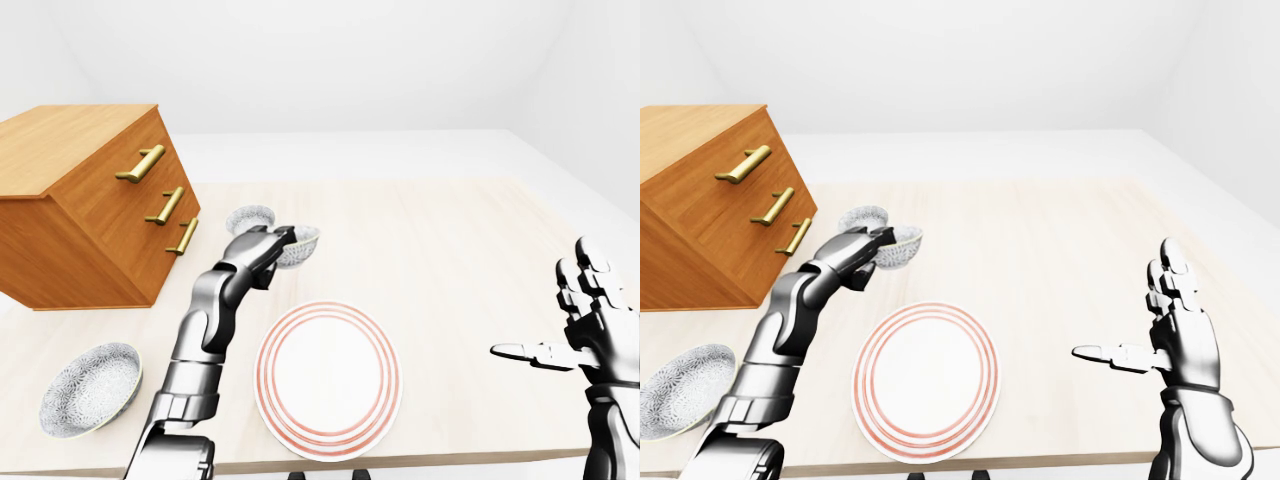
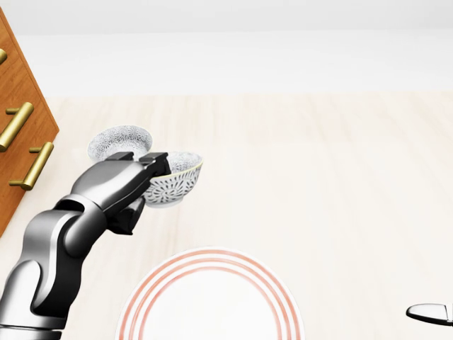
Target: Put the bowl in the middle on the plate.
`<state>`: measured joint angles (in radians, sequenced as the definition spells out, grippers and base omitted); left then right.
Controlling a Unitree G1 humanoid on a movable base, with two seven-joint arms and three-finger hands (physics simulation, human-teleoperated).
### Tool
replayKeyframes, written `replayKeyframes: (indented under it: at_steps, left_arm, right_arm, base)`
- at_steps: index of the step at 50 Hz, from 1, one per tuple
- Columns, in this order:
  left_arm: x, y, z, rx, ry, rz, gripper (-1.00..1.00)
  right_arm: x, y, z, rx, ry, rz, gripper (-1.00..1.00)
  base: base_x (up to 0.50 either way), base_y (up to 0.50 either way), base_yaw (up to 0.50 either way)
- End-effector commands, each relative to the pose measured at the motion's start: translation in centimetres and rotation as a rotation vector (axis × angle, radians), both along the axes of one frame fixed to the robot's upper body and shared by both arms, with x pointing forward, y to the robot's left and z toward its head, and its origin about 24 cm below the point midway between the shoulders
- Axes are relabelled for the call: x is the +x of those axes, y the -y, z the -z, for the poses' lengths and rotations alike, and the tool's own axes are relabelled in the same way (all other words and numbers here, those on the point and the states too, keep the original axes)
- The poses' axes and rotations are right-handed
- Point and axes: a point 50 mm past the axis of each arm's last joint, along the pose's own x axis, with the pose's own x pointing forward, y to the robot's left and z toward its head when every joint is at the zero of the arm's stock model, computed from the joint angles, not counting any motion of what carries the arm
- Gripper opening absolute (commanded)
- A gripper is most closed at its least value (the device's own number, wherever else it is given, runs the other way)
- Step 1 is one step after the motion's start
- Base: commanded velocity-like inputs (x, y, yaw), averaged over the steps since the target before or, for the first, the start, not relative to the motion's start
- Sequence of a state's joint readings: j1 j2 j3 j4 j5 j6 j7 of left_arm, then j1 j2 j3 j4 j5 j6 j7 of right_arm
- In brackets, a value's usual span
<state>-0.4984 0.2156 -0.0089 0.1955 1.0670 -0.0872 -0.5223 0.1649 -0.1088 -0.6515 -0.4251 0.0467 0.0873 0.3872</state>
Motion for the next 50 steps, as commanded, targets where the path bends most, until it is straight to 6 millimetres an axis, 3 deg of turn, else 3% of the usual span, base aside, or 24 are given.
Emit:
replayKeyframes:
  at_steps: [1, 17, 18, 21, 50]
  left_arm:
    - [-2.2, 0.4, -0.3, 0.032, 0.069, -0.004, -1.00]
    - [-5.1, 1.4, 0.1, -0.024, 0.070, 0.035, -1.00]
    - [-6.3, 2.1, -0.5, -0.039, 0.080, 0.065, -1.00]
    - [-7.0, 2.7, -0.7, -0.043, 0.089, 0.081, -1.00]
    - [-10.2, 3.9, 0.1, -0.068, 0.106, 0.104, -1.00]
  right_arm:
    - [0.0, 0.0, 0.1, -0.001, -0.004, -0.001, 1.00]
    - [0.1, 0.0, 0.4, 0.003, -0.018, 0.001, 1.00]
    - [0.1, 0.1, 0.1, 0.005, -0.002, 0.004, 1.00]
    - [0.1, 0.0, 0.2, 0.003, -0.011, 0.001, 1.00]
    - [0.2, -0.1, 0.6, 0.001, -0.033, -0.005, 1.00]
  base:
    - [0.00, 0.00, 0.00]
    - [0.00, 0.00, 0.00]
    - [0.00, 0.00, 0.00]
    - [0.00, 0.00, 0.00]
    - [0.00, 0.00, 0.00]
